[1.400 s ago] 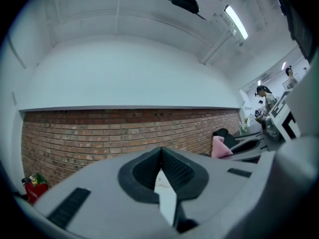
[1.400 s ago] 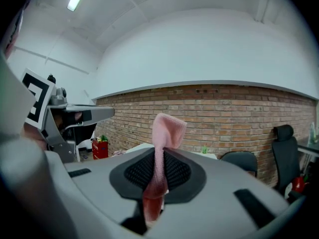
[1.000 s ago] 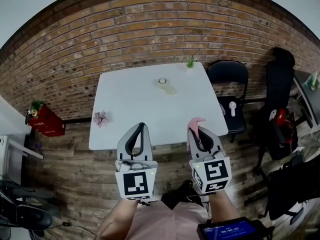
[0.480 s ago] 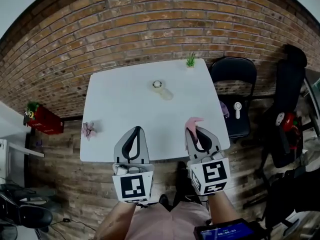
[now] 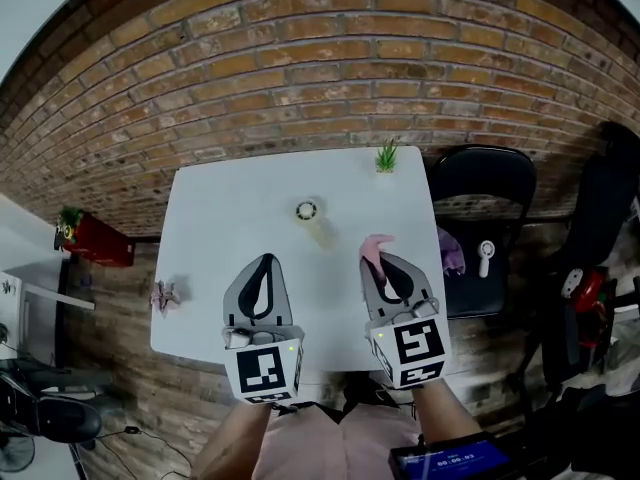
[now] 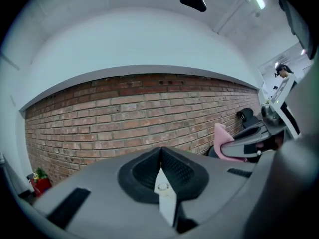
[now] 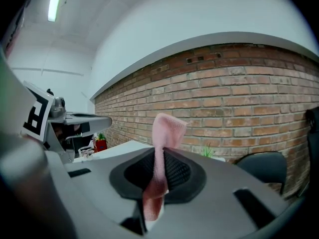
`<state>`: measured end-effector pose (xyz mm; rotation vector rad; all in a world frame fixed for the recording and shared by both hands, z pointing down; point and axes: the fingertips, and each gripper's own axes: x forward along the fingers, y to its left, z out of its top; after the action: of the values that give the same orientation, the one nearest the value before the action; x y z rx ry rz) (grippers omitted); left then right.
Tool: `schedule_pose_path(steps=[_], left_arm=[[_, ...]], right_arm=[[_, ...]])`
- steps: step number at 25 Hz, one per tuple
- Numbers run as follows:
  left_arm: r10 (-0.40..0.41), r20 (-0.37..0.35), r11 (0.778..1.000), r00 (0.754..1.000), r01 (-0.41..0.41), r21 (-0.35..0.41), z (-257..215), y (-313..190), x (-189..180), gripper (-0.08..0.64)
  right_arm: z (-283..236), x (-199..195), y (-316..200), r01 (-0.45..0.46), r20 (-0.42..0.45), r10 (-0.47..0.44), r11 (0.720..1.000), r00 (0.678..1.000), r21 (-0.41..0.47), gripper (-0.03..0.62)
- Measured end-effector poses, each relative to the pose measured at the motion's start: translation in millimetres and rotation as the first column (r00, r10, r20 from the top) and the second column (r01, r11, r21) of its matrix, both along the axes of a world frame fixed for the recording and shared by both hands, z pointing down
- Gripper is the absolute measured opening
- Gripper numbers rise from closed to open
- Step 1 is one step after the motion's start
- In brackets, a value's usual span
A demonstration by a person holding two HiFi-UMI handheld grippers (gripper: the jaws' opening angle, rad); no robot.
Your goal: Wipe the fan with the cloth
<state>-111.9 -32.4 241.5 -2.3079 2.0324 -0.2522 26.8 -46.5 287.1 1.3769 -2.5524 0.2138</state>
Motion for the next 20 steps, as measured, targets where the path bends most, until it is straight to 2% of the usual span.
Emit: schedule_pose_path(steps=[8, 14, 17, 20], left_arm=[[-0.046, 0.036, 0.999, 0.998, 0.045, 0.016, -19, -52, 6, 0.012], [-0.067, 0.036, 0.998, 0.997, 0.066, 0.020, -22, -85, 3, 0.012], [-0.064, 0.020, 0.998, 0.998, 0.064, -0.013, -7, -101, 0, 0.012], [-0.051, 0.012, 0.995, 0.999, 0.052, -0.081, 19, -114, 0, 0.012]], right_arm=[[-20, 6, -58, 0.042, 0.013, -0.043, 0.998, 0.999, 0.037, 0.038], [-14, 6, -86, 0.045, 0.007, -0.045, 0.999, 0.999, 0.017, 0.038], [-1, 2, -96, 0.043, -0.004, -0.043, 0.999, 0.999, -0.016, 0.038], [17, 0, -105, 0.032, -0.018, -0.034, 0.998, 0.999, -0.060, 0.038]])
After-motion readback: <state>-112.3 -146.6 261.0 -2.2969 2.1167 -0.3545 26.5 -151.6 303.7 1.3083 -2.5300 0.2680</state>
